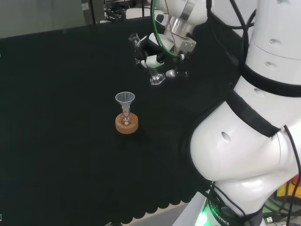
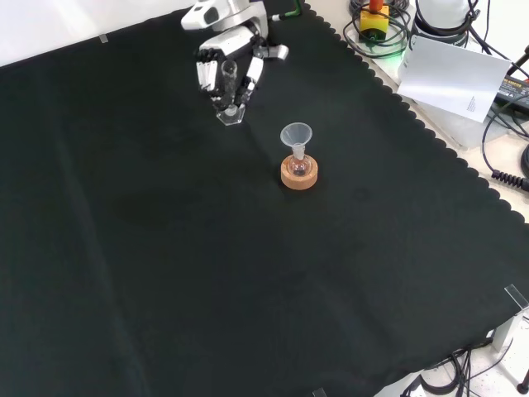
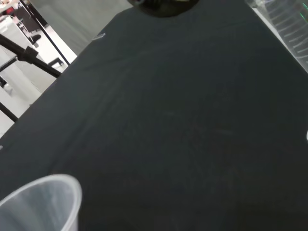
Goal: Pour the water from the graduated cylinder into the round-bottom flask.
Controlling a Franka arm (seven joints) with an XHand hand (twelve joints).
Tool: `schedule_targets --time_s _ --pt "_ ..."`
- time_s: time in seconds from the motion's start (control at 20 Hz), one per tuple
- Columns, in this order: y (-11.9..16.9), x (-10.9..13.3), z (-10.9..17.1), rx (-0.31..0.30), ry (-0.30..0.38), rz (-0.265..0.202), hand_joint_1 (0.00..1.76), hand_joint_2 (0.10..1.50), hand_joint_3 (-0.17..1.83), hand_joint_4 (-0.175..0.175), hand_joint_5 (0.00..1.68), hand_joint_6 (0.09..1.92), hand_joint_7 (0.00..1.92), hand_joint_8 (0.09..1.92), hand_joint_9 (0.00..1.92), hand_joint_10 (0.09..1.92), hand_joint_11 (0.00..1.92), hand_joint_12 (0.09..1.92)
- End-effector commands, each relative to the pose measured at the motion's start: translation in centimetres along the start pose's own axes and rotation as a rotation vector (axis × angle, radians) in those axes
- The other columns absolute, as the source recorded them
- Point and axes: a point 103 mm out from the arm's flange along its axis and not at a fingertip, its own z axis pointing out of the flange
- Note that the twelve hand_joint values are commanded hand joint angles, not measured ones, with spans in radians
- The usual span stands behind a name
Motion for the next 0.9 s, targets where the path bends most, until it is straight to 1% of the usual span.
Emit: schedule_targets --time_s 0.05,0.3,0.5,0.55,0.65,0.75,0.85,0.9 --pt "-5.5 1.0 -1.0 0.049 -0.135 0.018 1.25 1.05 0.00 0.025 1.08 0.92 1.19 0.63 1.49 0.09 1.26 0.71" --pt "-7.8 0.8 -0.8 0.120 -0.174 0.053 1.25 1.05 0.00 0.025 1.08 0.92 1.19 0.63 1.49 0.09 1.26 0.71" --pt "-9.0 1.2 -0.1 0.198 -0.235 0.069 1.25 1.05 0.00 0.025 1.08 0.92 1.19 0.63 1.49 0.09 1.26 0.71" --pt "-9.2 1.3 0.0 0.207 -0.242 0.070 1.25 1.05 0.00 0.025 1.08 0.92 1.19 0.63 1.49 0.09 1.26 0.71" --pt "-9.3 1.7 0.1 0.233 -0.289 0.062 1.25 1.05 0.00 0.025 1.08 0.92 1.19 0.63 1.49 0.09 1.26 0.71" --pt "-9.3 1.9 0.3 0.259 -0.324 0.068 1.25 1.05 0.00 0.025 1.08 0.92 1.19 0.63 1.49 0.09 1.26 0.71" --pt "-9.2 2.0 0.4 0.297 -0.348 0.072 1.25 1.05 0.00 0.025 1.08 0.92 1.19 0.63 1.49 0.09 1.26 0.71" --pt "-9.2 2.1 0.6 0.303 -0.363 0.074 1.25 1.05 0.00 0.025 1.08 0.92 1.19 0.63 1.49 0.09 1.26 0.71"
